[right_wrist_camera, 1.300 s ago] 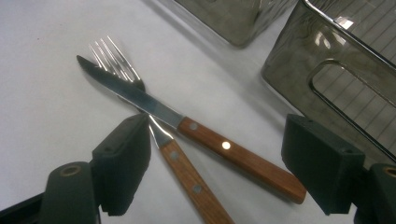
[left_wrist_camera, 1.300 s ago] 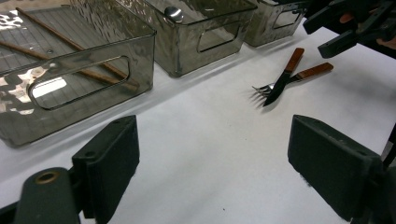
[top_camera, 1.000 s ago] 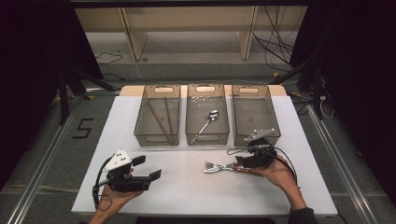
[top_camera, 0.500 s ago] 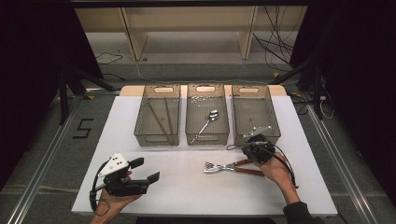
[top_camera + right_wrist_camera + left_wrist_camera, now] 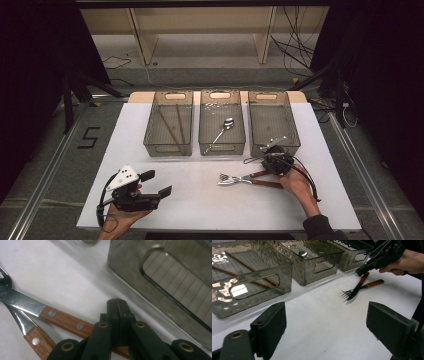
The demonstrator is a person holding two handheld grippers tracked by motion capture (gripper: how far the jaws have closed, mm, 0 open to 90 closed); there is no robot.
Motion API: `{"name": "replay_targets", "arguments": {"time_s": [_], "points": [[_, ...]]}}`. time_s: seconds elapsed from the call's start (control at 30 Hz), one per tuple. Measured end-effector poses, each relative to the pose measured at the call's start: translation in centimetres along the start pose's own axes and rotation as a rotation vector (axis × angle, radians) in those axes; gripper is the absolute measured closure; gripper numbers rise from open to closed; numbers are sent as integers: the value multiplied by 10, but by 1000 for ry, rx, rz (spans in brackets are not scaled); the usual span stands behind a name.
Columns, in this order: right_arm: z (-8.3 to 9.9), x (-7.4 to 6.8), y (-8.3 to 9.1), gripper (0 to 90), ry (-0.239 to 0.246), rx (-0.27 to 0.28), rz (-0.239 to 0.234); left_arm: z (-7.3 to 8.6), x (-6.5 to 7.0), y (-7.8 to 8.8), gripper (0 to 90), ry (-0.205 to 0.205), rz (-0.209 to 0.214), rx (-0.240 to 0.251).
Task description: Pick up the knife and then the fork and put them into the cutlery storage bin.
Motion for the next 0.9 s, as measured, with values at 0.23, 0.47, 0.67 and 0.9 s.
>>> {"name": "replay_targets", "arguments": {"time_s": [0.23, 0.47, 0.67, 0.9], "points": [[8, 0, 4, 900, -11, -1, -17, 0, -1, -1, 161, 2, -2, 9], [17, -1, 11, 900, -10, -21, -41, 2, -3, 0, 161, 10, -6, 11], [26, -5, 20, 900, -13, -44, -63, 2, -3, 0, 161, 7, -5, 5], [40, -13, 33, 900, 0, -68, -100, 3, -4, -1, 161, 12, -2, 5]]}}
Point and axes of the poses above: each handheld gripper's, and its own axes: y roughly backward along the jaws, z roughly out of its underside, x roughly to its right, the point moved 1 cm from there along -y, roughly forward along the jaws, and after that the axes turned 13 degrees about z, right-handed, at the moved point
